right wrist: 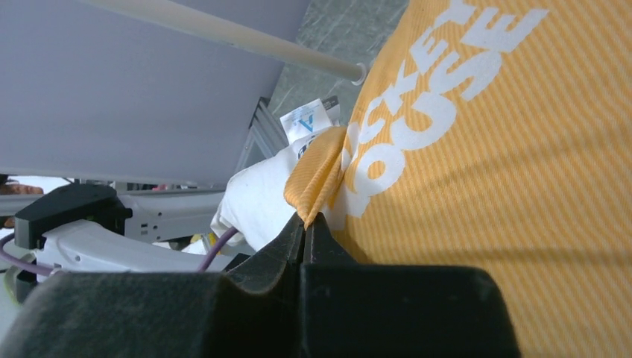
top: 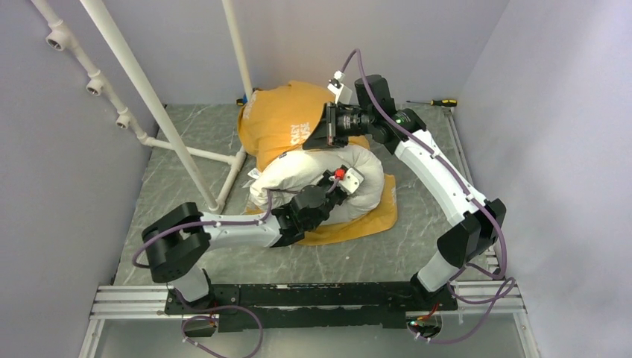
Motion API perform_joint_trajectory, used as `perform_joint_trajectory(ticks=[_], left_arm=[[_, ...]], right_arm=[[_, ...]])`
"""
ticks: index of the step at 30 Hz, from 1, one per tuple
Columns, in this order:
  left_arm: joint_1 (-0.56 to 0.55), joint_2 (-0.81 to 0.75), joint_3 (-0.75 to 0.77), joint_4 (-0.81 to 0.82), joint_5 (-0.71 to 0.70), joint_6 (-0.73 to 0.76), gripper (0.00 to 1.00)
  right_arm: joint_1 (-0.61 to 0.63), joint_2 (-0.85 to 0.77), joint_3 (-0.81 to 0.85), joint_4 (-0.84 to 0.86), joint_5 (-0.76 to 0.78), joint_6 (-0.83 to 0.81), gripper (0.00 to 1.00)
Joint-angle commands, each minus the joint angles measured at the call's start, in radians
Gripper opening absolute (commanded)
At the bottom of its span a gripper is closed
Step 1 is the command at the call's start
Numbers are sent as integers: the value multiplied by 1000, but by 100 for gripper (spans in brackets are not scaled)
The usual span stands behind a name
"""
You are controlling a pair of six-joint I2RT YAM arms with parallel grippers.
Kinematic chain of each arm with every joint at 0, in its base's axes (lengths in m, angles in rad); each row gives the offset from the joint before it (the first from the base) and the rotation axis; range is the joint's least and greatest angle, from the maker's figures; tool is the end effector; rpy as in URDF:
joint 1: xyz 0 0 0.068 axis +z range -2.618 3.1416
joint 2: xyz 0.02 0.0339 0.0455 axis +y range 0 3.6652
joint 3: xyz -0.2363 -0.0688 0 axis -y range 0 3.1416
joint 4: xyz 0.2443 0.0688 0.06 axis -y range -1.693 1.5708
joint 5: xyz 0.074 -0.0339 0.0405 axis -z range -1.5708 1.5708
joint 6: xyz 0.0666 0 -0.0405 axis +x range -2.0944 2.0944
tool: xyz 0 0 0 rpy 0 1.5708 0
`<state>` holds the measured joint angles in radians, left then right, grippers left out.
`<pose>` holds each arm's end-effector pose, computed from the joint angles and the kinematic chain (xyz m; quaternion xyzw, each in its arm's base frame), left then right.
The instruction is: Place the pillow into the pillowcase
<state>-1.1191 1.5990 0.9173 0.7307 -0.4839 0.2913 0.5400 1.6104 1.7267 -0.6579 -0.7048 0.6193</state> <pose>0.1968 -0.3346 0.2489 0.3018 0.6223 -0.1315 0.7102 0.2968 0.2282 0.3733 -0.1374 0.8231 0.5044 0.2219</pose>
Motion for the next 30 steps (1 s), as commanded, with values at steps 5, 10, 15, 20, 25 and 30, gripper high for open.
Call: perform_joint_trajectory(ticks=[5,10,15,20,25,30], left_arm=[[271,197,4,-143,-153,-111,0],[370,225,26,-202,-85,-158,0],[413,210,20,-255,-38,-208,0],[412,190,-7,-235,-13,-218,0],[412,153,-42,-258,-6,-236,0],[417,94,-82,-317,-26,-283,0]], right_arm=[[-2,-157,51,-8,-215,51,0],[-2,-175,52,25,-247,75,0],[-8,-149,35,1,-173,21,0],[-23,-132,45,-12,-63,-49,47],[-60,-182,70,-178,333,-199,84],[-145,-250,-133,-237,498,-270,85]])
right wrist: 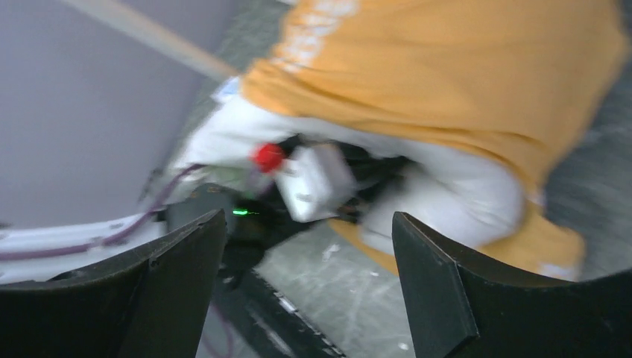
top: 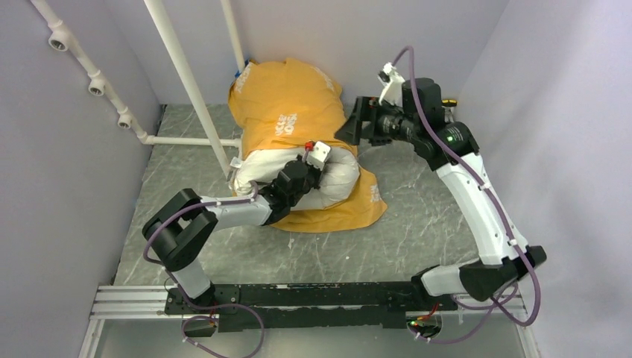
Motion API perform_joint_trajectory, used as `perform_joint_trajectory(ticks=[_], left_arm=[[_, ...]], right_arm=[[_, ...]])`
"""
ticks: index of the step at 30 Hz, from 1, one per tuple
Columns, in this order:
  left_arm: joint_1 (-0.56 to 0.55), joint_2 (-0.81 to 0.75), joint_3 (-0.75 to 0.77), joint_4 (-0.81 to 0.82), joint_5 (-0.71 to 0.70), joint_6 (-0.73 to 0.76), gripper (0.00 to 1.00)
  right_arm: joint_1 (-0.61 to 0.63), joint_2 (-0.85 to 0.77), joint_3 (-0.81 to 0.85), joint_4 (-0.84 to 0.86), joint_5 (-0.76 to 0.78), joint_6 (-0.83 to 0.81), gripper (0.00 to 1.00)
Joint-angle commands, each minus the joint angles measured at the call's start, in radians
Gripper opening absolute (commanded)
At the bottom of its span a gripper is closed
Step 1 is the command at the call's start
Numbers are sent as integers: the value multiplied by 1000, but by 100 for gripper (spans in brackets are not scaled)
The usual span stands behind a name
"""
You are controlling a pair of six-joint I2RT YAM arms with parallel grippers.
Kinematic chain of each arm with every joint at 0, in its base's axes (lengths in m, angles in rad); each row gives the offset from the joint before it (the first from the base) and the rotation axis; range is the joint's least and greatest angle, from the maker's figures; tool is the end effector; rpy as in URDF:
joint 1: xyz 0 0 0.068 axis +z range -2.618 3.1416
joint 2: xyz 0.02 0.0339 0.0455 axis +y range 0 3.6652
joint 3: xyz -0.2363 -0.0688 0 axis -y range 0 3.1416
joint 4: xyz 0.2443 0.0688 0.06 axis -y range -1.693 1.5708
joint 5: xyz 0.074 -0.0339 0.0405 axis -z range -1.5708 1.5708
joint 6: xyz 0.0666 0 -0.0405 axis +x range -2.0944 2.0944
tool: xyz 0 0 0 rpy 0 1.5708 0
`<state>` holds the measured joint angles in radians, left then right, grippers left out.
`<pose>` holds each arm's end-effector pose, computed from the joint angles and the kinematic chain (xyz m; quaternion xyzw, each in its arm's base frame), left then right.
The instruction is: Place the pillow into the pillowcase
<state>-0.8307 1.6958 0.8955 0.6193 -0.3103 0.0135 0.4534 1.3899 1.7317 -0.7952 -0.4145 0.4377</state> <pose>0.2833 -0.2801 0.1897 0.2206 0.7328 -0.1424 0.6277 0.2659 0.1594 0.4252 -0.1156 0.8289 0.3810 0.3929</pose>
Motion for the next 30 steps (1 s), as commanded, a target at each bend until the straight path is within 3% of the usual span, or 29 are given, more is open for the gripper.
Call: perform_joint_trajectory(ticks=[1,6,15,17,18,20,21,27,30], left_arm=[[131,-14,-65,-221,-201,-49,0],[139,-79,-88,-269,-166,-111,0],[143,-119,-84,-296,-127,-137,0],[145,-118,-85,-284,-123,-152,0],[149,-119,-86,-277,-119,-160,0],[159,-115,-85,-268,-107,-177,0],[163,-113,-84,-265,-103,-184,0],[191,-88,-53,-265,-102,-192,0],[204,-55,-27,-263,-125,-207,0]], right_arm=[[-88,-46,-229,-84,208,-90,84],[-200,-48,-511,61,114,-84,83],[-228,151,-659,342,-96,-114,79],[-228,206,-666,408,-164,-105,65],[-228,226,-666,426,-175,-95,52],[-229,249,-670,445,-175,-81,12],[-229,250,-672,438,-168,-79,0],[-229,93,-715,337,-153,-87,0],[-229,-40,-748,304,-238,-75,0]])
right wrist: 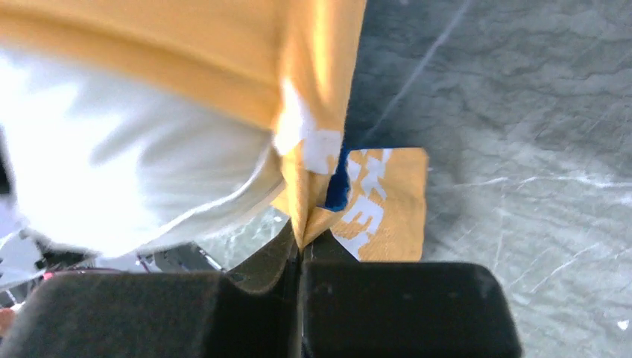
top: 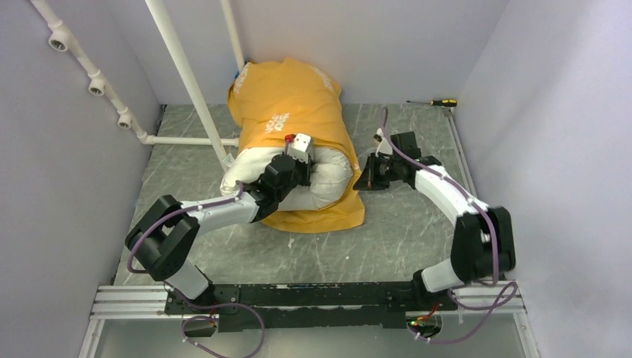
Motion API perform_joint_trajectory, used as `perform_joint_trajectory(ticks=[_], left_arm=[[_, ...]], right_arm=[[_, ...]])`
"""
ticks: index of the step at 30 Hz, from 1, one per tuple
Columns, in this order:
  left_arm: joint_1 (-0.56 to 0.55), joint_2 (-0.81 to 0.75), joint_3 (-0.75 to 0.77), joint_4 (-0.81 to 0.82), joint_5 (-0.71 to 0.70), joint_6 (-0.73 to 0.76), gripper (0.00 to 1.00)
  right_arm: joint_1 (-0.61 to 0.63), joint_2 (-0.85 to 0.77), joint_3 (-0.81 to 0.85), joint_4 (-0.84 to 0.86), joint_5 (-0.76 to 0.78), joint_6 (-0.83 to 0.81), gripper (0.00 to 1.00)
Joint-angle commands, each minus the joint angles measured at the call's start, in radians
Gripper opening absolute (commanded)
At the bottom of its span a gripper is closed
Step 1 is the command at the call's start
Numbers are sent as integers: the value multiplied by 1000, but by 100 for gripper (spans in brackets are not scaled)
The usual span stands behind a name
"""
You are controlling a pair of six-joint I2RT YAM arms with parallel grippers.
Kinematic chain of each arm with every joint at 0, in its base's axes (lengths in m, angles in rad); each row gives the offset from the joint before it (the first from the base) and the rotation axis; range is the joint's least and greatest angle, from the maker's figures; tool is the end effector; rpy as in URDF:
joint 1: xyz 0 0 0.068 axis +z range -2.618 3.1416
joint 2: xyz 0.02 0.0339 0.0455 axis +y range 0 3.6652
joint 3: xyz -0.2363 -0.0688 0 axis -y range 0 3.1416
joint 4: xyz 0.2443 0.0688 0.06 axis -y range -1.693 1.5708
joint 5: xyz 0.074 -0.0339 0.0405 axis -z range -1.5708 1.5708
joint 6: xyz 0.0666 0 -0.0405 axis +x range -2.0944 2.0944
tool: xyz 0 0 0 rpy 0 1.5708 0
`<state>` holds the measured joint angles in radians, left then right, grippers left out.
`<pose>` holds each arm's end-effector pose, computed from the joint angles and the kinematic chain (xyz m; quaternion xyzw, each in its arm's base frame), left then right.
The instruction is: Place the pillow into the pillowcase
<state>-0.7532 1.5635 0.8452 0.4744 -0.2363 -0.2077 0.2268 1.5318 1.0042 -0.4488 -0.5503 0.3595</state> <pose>0.2852 -0.2460 0.2007 0.1409 0.7730 -0.2003 0.5852 0.3091 0.1071 0.1701 -0.0184 0.9234 0.3301 0.1947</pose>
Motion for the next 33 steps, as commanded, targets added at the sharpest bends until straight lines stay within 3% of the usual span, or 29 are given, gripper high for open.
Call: perform_joint_trajectory(ticks=[1,7,14,18,23,27,30,33], left_arm=[[132,94,37,-121,-205,10,0],[138,246,179,-138,-290,12,0],[139,463,437,-320,-412,-31,0],[155,462,459,-301,-402,-57,0],[157,335,378,-251,-227,-18,0],[157,164,253,-253,-7,-19,10],[157,60,182,-298,-14,-69,11],[157,24,156,-337,-23,-93,10]], right_arm=[[-2,-223,-37,-43,-142,16,0],[0,-392,-76,26,-438,155,0],[0,-525,-66,162,-606,307,0],[0,-556,-80,281,-687,385,0],[-2,-525,-74,96,-608,216,0],[-1,-493,-72,15,-423,163,0],[-1,-480,-31,-160,-87,69,26],[-3,-489,-56,-176,154,42,67]])
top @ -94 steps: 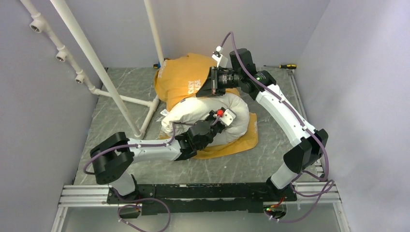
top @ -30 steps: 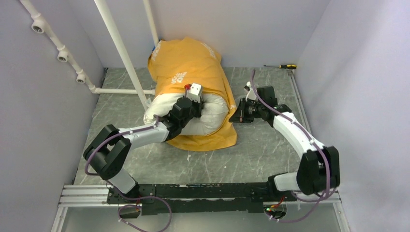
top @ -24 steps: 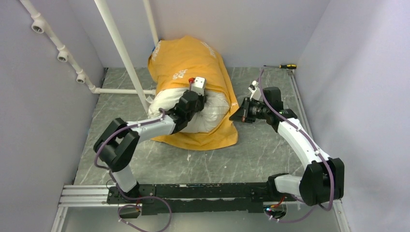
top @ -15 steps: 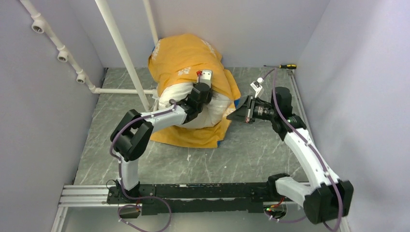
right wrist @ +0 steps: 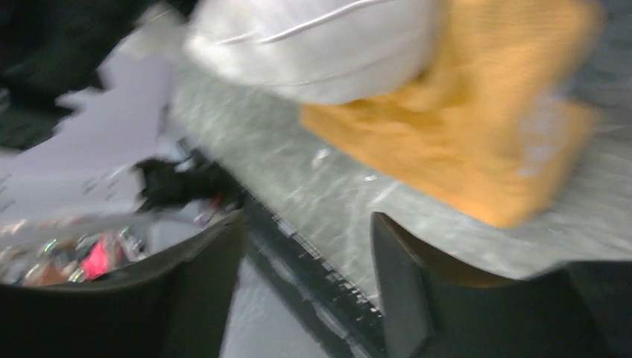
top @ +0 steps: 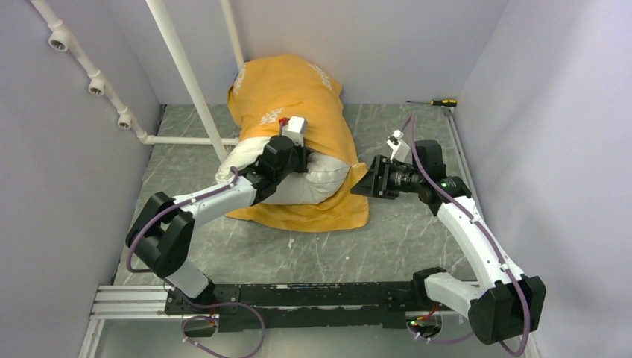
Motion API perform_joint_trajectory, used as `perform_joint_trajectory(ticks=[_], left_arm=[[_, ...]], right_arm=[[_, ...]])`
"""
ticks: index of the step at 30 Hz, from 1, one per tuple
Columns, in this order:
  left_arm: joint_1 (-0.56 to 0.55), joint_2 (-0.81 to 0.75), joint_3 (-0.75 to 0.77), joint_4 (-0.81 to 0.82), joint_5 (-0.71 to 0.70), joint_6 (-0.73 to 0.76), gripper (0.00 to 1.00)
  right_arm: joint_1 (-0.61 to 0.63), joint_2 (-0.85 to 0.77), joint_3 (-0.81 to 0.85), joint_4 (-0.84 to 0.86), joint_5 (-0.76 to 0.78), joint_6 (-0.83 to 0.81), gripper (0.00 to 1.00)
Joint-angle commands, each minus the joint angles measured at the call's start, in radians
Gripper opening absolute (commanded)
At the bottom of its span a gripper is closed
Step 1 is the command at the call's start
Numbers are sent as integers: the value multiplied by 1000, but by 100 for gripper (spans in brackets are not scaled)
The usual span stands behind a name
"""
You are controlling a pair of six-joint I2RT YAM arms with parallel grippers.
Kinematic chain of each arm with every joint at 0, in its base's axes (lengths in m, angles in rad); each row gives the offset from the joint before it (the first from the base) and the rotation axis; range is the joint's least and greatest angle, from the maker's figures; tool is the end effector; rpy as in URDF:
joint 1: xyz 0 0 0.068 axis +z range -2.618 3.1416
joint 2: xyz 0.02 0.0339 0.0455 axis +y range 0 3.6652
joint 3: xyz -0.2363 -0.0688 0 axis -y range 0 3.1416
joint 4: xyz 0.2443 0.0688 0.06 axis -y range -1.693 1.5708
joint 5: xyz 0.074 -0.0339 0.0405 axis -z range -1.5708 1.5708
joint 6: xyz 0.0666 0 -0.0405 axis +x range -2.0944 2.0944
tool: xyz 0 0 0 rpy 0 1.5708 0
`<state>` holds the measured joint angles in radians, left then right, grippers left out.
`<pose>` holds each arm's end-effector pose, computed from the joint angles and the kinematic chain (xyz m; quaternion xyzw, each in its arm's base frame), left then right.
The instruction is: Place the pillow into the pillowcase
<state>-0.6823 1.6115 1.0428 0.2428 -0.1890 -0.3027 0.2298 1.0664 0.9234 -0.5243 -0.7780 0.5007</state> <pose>0.3182 -0.2424 0.2240 0.0986 0.8047 -0.2069 0.5477 0.2343 0.1028 0.2698 -0.0516 0.8472 0.4630 0.2554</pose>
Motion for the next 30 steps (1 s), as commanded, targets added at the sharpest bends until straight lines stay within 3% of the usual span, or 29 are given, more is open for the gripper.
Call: perform_joint_trajectory(ticks=[1,3,6,9,12,14,15,18,19,22,30], left_arm=[[86,-25,-44,-115,-70,-1,10],[86,-22,-44,-129,-70,-9,9],[86,-19,-47,-137,-66,-16,9],[86,-17,-50,-132,-64,-15,9],[86,-16,-47,-130,-64,-18,8],[87,-19,-44,-125,-57,-23,6],[87,-20,-45,-118,-52,-27,6],[87,-12,-36,-110,-54,-36,0],[87,-4,-25,-115,-64,-41,0],[89,36,6,-112,-93,-46,0],[157,213,205,-141,-110,-48,0]], right_arm=[[-5,-25,8,-87,437,-106,75],[-5,11,-24,-41,476,-120,91],[-5,137,-38,27,421,-163,98],[-3,259,-70,149,315,-171,100],[-3,375,-81,218,326,-168,97],[-3,428,-88,264,315,-154,87],[-3,448,-88,290,271,-152,70],[-1,443,-81,338,96,-122,5],[-3,408,-90,348,44,-101,0],[-3,265,-110,305,-67,-71,0],[-6,-50,-110,-1,-240,-128,0]])
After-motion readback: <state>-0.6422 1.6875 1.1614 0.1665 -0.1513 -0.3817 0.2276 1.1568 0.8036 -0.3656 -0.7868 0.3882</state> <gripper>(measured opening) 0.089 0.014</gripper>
